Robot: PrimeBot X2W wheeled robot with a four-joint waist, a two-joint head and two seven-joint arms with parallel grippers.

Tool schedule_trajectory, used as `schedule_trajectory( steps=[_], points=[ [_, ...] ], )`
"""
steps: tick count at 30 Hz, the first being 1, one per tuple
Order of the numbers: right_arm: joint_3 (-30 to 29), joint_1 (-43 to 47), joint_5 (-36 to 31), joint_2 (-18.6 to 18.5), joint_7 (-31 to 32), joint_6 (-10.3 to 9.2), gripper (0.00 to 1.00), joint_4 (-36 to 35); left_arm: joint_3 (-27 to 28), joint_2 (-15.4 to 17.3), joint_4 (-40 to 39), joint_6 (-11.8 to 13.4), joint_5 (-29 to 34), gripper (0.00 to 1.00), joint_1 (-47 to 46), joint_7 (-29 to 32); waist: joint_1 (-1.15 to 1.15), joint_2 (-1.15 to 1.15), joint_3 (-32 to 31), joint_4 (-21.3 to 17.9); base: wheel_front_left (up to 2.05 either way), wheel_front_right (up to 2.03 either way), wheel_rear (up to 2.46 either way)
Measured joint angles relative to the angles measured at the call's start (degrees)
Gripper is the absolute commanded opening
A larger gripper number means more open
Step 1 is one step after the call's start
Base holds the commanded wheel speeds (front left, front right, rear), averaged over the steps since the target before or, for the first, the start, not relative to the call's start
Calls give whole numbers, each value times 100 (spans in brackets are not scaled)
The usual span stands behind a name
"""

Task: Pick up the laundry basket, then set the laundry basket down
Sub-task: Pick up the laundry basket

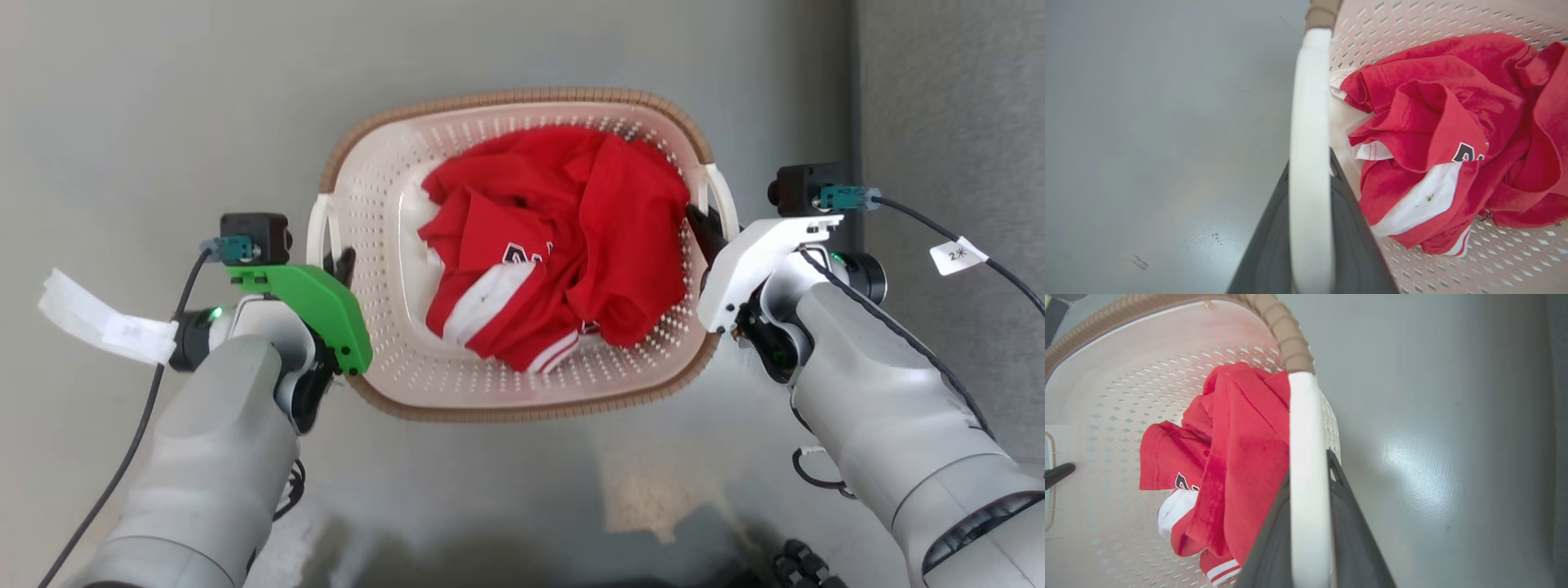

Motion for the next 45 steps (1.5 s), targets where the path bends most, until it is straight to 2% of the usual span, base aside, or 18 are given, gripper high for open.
schedule_trajectory(
  steps=[21, 37, 45],
  points=[
    [660, 651, 662, 0, 987, -4, 0, 168, -370, -7, 179, 0, -563, 0, 921, 442, 0, 0, -1704, -51, 0, 0, 0],
    [1124, 1472, 1121, 0, 1572, -5, 0, 189, -677, -11, 271, -1, -968, 0, 1788, 769, -1, 0, -3014, -137, 0, 0, 0],
    [1279, 1516, 1265, -29, 1838, -8, 0, 178, -720, -7, 270, 0, -1174, 0, 1890, 1032, -1, 0, -3516, -201, 0, 0, 0]
  ],
)
